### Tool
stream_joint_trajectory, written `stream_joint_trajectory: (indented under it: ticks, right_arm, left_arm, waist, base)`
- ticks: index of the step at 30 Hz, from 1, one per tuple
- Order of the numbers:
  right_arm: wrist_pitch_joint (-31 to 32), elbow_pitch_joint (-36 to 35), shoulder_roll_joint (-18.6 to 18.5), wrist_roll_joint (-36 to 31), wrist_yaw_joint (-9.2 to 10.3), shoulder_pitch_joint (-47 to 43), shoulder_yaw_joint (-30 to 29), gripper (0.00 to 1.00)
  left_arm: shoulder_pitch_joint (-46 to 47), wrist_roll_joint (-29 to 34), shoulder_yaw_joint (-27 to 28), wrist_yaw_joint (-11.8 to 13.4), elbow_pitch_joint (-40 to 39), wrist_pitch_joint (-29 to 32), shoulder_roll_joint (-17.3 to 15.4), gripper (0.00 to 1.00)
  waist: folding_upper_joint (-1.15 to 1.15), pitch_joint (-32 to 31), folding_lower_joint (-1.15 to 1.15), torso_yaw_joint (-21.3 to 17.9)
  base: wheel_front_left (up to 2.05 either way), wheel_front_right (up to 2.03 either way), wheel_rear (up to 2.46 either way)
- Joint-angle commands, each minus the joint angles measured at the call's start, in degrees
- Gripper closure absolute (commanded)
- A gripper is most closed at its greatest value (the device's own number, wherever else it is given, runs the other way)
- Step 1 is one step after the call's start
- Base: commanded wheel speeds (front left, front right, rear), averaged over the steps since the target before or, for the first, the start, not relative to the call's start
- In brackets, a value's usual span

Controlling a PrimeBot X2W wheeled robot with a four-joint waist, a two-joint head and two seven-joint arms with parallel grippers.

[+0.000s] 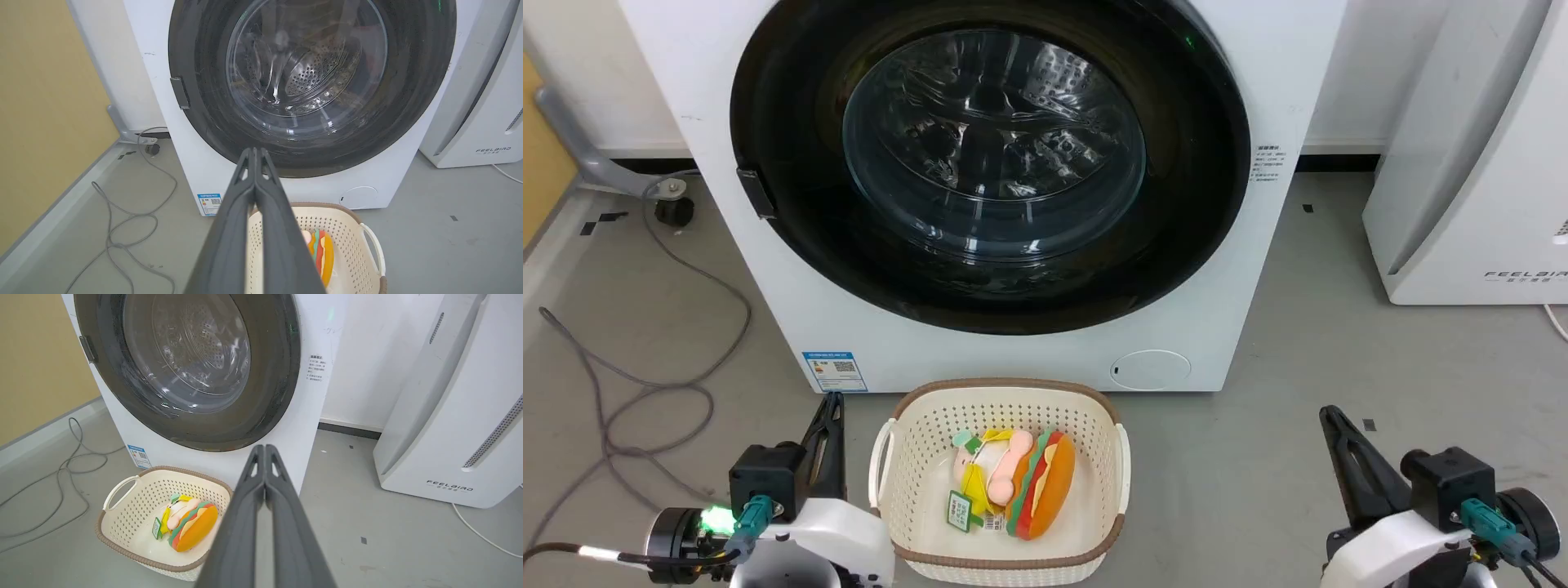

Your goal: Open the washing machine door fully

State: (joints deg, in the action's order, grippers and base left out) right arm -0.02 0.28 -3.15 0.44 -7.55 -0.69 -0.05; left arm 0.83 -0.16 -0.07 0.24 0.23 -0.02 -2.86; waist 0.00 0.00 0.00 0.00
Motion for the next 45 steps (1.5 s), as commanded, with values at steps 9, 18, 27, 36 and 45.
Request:
stream_joint_trajectory:
  ticks: [9,18,27,36,45]
  right_arm:
    - [-0.63,0.28,0.00,0.43,0.00,-0.13,-0.30,0.00]
    - [-1.57,0.76,0.02,1.44,0.01,-0.23,-0.61,1.00]
    - [-2.53,1.36,0.04,3.64,0.01,-0.29,-1.03,1.00]
    - [-3.51,2.81,0.06,14.53,0.02,0.37,-1.05,1.00]
    - [-3.42,4.45,0.08,28.86,0.02,2.08,-2.22,1.00]
  left_arm:
    - [0.31,-0.55,-0.67,0.01,0.55,-0.76,0.00,0.00]
    - [0.71,-1.53,-1.65,0.00,1.24,-1.84,0.00,0.00]
    - [1.06,-2.38,-2.58,-0.05,2.01,-2.92,0.00,0.00]
    - [1.43,-3.06,-3.45,-0.05,2.74,-3.99,0.00,0.00]
    - [1.84,-3.66,-4.35,-0.06,3.40,-5.07,-0.01,0.00]
  waist:
    - [0.00,0.01,0.00,-0.02]
    - [0.00,-0.06,0.00,-0.01]
    - [0.00,-0.14,0.00,0.01]
    - [0.00,-0.12,0.00,-0.06]
    - [0.00,-0.17,0.00,-0.12]
  base:
    - [0.00,0.00,0.00]
    - [0.00,0.00,0.00]
    - [0.00,0.00,0.00]
    - [0.00,0.00,0.00]
    - [0.00,0.00,0.00]
